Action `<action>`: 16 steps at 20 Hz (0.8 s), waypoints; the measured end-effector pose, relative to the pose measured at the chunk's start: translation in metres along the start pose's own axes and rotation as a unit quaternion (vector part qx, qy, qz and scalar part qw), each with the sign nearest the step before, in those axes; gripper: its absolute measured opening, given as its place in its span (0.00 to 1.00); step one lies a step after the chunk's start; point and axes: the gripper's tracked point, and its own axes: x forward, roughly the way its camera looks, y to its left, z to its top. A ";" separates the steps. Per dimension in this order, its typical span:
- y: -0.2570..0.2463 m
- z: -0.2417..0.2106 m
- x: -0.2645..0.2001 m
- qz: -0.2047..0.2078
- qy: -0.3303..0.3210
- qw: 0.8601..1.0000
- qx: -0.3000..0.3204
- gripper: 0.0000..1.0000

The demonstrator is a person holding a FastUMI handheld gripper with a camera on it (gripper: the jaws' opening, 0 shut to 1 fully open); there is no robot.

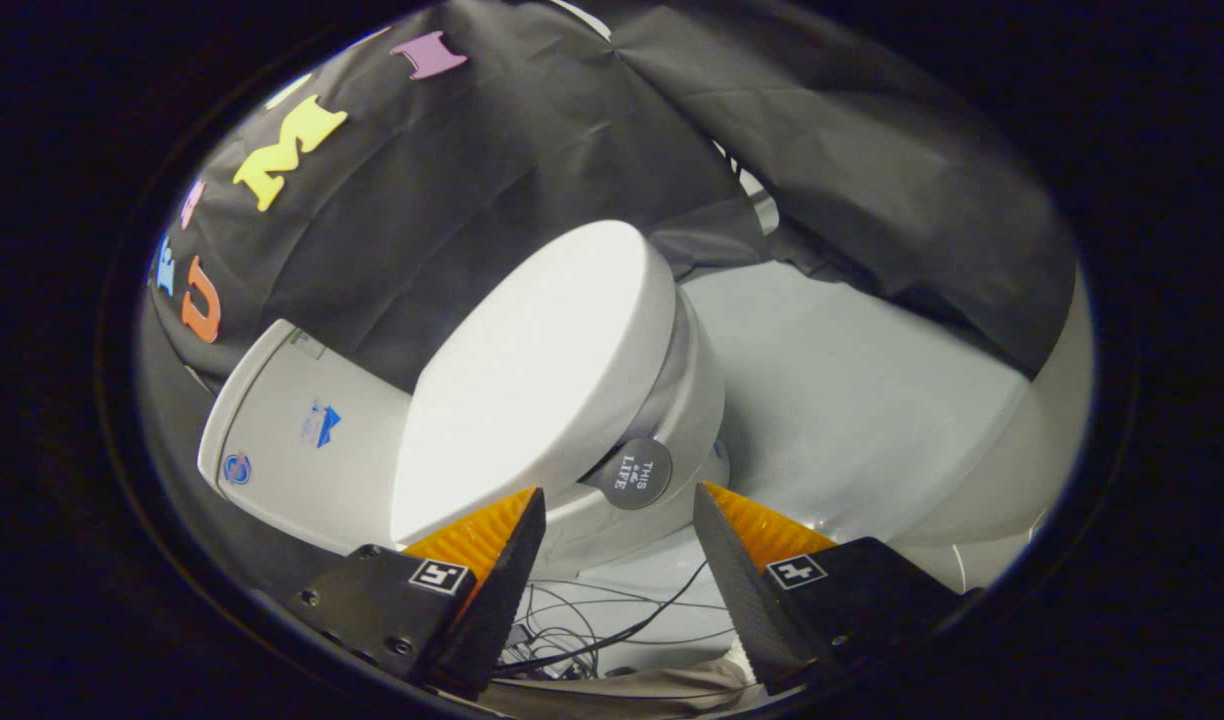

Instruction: Open the toilet lid.

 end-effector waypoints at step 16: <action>-0.009 0.013 0.029 0.050 0.044 0.983 0.170 0.39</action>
